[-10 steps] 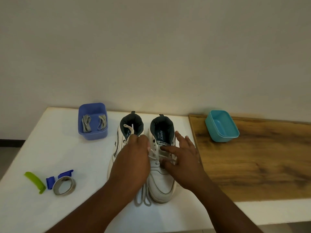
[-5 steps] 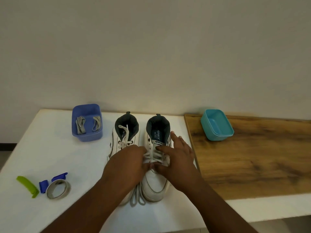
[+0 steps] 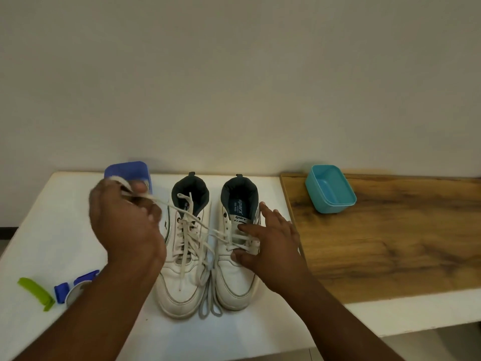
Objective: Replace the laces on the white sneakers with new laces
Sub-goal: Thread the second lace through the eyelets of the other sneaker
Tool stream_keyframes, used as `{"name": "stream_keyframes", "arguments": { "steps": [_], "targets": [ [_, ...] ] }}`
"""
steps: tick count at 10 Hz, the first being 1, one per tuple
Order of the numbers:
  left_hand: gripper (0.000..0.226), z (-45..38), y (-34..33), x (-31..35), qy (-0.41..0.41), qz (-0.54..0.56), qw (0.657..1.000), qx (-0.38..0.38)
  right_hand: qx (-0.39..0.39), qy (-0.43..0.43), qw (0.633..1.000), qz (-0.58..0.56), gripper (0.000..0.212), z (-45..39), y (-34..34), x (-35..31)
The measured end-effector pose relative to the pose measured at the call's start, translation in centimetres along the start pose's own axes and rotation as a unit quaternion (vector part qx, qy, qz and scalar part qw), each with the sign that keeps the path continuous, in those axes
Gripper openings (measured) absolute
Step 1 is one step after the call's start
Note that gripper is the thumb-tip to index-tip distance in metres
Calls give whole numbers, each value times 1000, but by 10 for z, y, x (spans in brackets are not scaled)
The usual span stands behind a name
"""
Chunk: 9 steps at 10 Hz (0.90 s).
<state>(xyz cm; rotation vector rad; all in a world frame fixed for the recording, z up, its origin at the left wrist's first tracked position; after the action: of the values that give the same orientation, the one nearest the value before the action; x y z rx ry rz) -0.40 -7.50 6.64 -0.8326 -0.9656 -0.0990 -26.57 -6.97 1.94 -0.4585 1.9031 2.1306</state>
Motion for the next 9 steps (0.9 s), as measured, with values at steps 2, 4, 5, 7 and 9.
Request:
{"name": "stream_keyframes", "arguments": {
  "steps": [2,4,5,7,9],
  "targets": [
    [31,36,-38,-63,-274,-664,597,-358,-2,-4,1000,10,61,-2,-1,-1],
    [48,18,-17,-88,-191,-697,573,-386,-2,-6,1000,7,63,-2,-3,2],
    [26,29,-38,-40,-315,-605,658,-318,-2,-5,1000,9,62,-1,-3,3],
    [11,26,-33,-14,-373,-602,677,-200,11,-12,1000,5,62,-2,1,2],
    [46,31,-35,-20,-379,-631,634,-237,49,9,999,-21,60,3,8,-7]
  ]
}}
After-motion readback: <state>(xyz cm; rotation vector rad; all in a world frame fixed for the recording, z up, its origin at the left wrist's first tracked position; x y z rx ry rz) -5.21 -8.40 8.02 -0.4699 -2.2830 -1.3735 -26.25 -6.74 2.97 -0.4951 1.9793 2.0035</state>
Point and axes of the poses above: each hand's wrist, its own z-axis away from the middle knuckle, its own y-axis out of the back of the hand, x = y × z, the point moved 9 cm from there along -z, towards the middle knuckle, and after that the axes turned 8 degrees about x, right-handed, at the moved point
